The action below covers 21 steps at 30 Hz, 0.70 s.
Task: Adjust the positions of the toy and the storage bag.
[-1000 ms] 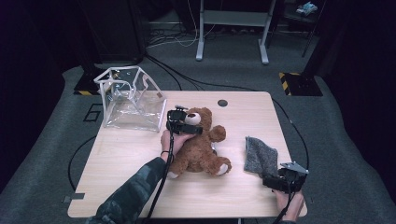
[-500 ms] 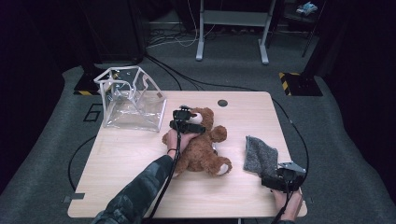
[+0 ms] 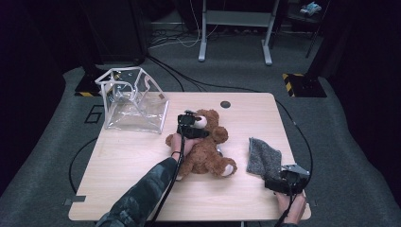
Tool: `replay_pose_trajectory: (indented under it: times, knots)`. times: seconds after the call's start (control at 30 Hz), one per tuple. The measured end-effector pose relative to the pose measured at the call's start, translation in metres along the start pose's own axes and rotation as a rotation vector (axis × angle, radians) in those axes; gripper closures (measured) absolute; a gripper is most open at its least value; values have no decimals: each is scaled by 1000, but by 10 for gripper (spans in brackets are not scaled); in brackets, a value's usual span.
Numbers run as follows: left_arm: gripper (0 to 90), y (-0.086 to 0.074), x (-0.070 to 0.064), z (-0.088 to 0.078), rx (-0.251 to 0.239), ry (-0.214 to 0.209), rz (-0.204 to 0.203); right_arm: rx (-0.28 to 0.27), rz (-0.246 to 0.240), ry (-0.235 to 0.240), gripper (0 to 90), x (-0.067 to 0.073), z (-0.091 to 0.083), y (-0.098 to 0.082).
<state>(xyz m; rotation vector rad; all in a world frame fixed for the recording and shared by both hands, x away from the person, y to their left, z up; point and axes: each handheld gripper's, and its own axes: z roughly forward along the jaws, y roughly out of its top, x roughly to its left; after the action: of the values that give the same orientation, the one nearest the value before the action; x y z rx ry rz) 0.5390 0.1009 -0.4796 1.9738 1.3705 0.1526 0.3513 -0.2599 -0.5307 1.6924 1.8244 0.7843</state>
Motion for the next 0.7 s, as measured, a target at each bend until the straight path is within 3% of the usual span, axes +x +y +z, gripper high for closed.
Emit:
replay_pose_trajectory:
  times: [0.17,0.33,0.53,0.6,0.63,0.7]
  knots:
    - [433,-1,-5,-5,-20,13,77,0,1,0,0,0,0,0]
    - [481,-1,-8,-10,-40,8,117,0,0,0,0,0,0,0]
    - [548,-2,-3,-18,-85,-49,139,0,1,0,0,0,0,0]
    - [566,-3,-3,-22,-111,-82,153,0,1,0,0,0,0,0]
    - [572,-3,-5,-24,-121,-78,167,0,1,0,0,0,0,0]
    - [578,-4,-7,-30,-163,-107,163,0,1,0,0,0,0,0]
